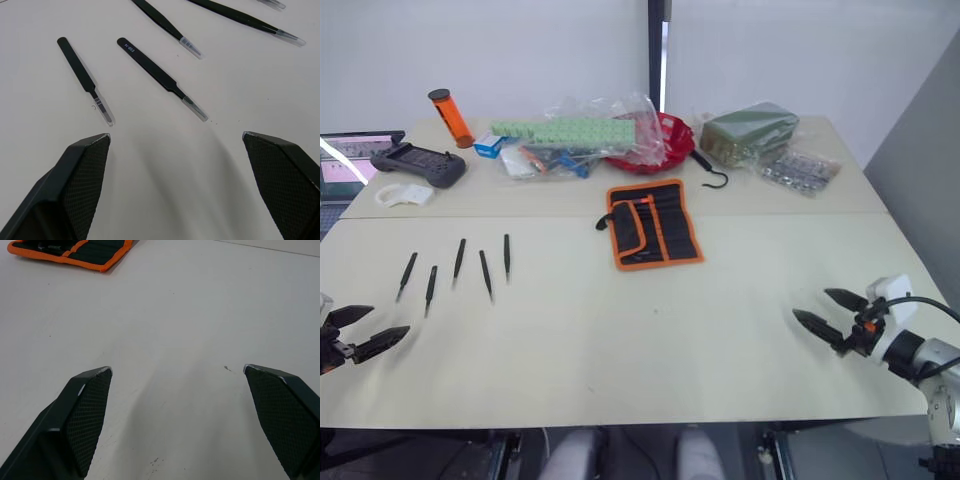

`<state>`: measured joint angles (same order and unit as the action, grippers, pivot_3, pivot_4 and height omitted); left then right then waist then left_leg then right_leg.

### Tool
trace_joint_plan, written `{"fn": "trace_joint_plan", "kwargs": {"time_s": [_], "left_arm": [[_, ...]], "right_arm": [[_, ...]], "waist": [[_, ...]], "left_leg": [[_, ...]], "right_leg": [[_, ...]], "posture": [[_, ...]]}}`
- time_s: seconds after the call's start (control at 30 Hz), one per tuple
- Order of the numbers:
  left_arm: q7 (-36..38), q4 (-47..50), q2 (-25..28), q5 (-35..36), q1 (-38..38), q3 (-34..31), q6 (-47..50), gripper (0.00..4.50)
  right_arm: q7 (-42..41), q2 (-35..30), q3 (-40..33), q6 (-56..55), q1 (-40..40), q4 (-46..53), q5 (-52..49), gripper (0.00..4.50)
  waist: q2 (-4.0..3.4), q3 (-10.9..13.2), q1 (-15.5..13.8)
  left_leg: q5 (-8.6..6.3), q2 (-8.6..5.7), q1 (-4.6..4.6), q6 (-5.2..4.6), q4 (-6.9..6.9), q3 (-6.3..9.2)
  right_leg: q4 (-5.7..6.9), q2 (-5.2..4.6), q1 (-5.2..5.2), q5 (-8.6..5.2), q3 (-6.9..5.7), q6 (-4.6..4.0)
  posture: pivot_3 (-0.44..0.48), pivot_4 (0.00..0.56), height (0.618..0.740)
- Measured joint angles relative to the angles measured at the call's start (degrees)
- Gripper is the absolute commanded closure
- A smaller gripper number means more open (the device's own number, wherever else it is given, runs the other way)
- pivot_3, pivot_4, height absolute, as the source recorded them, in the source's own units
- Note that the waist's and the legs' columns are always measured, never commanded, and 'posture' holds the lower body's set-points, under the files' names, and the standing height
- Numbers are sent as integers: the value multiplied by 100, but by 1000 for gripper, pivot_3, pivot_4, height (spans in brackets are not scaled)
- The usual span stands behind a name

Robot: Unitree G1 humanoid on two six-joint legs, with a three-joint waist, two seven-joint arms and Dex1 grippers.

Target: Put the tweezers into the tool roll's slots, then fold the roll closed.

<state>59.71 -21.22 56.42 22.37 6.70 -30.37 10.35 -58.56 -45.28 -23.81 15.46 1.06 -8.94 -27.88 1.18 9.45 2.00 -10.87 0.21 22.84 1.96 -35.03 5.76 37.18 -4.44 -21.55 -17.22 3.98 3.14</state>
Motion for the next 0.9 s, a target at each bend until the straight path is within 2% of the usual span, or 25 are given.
{"fn": "trace_joint_plan", "kwargs": {"time_s": [0.07, 0.23, 0.4, 0.47, 0.57, 0.77, 0.9], "left_arm": [[20, 20, -1, 36, 10, -9, 57, 0], [125, 1897, -326, 1090, 96, -81, 1328, 0], [-209, 3336, -546, 1693, 74, -19, 2101, 0], [-577, 3819, -831, 1825, -135, 233, 2307, 0], [-958, 4426, -1132, 1884, -477, 757, 2465, 0], [-1322, 4583, -1325, 1783, -650, 1124, 2467, 0], [-1422, 4608, -1365, 1664, -619, 1154, 2389, 0]], "right_arm": [[-1, 2, 2, 1, 0, 3, -2, 29], [779, 554, 524, 1442, -369, 1819, -806, 29], [1973, 1254, 1171, 2268, -1095, 2545, -874, 29], [2792, 1886, 1622, 2672, -1861, 2477, -571, 29], [3565, 2596, 2274, 3175, -2747, 2315, -353, 29], [4390, 3606, 2307, 3650, -3689, 982, -192, 29], [4605, 3851, 2200, 3514, -3896, 459, -36, 29]], "waist": [[0, 0, 3], [2, 1, 31], [2, 1, 37], [2, 1, 69], [4, 1, 54], [3, 1, 39], [3, 1, 44]], "left_leg": [[0, 0, 0, 0, 0, 0], [0, 12, 3, 0, -16, 5], [0, 9, 8, 0, -17, 1], [6, 9, 9, 11, -22, -6], [22, 11, 32, 30, -23, 7], [21, -3, 36, 30, -20, 16], [21, -2, 34, 30, -17, 18]], "right_leg": [[0, 0, 0, 0, 0, 0], [28, 6, -5, 2, 0, -4], [37, 5, -20, 1, 2, -4], [61, 5, -39, 4, 12, -9], [92, 16, -71, 6, 9, -12], [92, 7, -73, 8, 5, -14], [94, 10, -74, 8, 2, -14]], "posture": [[0, 150, 740], [0, 150, 740], [0, 150, 740], [0, 150, 740], [0, 150, 740], [0, 150, 740], [0, 150, 740]]}}
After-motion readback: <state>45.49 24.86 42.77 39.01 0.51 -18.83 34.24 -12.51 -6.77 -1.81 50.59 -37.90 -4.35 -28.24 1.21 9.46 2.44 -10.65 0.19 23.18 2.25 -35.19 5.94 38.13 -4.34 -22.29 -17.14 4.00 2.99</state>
